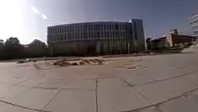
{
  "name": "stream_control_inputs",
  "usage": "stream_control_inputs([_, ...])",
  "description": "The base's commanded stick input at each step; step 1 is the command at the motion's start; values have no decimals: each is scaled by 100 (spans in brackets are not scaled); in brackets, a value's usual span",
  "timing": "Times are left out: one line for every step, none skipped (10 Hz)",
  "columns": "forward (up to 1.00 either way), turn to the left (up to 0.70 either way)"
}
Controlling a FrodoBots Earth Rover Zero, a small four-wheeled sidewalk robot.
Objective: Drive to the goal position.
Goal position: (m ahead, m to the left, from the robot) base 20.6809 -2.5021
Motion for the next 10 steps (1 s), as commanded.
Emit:
stream_control_inputs([70, 1])
stream_control_inputs([70, 1])
stream_control_inputs([70, 1])
stream_control_inputs([70, 1])
stream_control_inputs([70, 1])
stream_control_inputs([70, 1])
stream_control_inputs([70, 1])
stream_control_inputs([70, 1])
stream_control_inputs([70, 1])
stream_control_inputs([70, 1])
